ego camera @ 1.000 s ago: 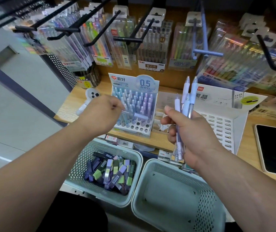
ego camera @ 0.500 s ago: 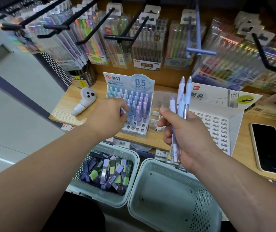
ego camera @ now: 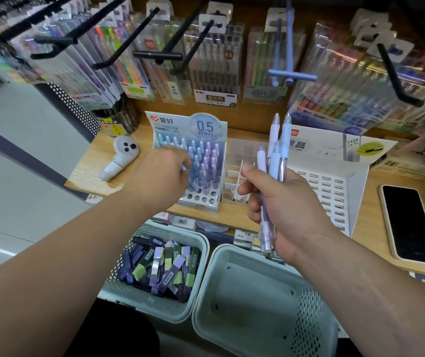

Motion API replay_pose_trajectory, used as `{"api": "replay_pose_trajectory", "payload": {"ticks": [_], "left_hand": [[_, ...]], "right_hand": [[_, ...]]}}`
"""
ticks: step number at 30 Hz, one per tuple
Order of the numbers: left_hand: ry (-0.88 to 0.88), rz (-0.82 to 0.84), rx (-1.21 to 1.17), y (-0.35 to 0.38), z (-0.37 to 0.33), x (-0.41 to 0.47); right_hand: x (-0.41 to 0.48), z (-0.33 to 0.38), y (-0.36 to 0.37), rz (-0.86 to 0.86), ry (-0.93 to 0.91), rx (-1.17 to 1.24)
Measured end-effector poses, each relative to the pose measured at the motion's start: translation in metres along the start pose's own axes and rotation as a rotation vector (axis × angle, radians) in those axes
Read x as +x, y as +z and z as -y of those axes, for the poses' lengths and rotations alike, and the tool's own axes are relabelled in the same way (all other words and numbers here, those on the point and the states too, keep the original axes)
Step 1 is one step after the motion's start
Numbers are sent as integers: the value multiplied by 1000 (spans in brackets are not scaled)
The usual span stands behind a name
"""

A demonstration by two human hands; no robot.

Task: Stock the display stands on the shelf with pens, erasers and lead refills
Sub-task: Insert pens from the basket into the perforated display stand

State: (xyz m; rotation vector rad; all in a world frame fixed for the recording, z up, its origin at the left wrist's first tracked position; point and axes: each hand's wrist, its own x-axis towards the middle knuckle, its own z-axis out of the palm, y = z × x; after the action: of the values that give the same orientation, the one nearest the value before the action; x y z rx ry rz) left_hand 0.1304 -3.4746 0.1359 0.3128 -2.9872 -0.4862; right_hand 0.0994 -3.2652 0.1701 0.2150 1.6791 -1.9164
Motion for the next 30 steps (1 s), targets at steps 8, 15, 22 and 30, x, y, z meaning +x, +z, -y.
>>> {"api": "replay_pose_trajectory", "payload": {"ticks": [8, 15, 22, 30], "left_hand": [[-87, -65, -53, 6, -1, 1], [-169, -40, -473, -14, -43, -13], [-305, 451, -1077, -14, -63, -43], [-361, 516, -1188, -10, -50, -65]], "right_hand": [[1, 0, 0, 7, 19, -15], [3, 0, 6, -2, 64, 21], [2, -3, 17, -81, 14, -15], [0, -4, 30, -94, -30, 102]]}}
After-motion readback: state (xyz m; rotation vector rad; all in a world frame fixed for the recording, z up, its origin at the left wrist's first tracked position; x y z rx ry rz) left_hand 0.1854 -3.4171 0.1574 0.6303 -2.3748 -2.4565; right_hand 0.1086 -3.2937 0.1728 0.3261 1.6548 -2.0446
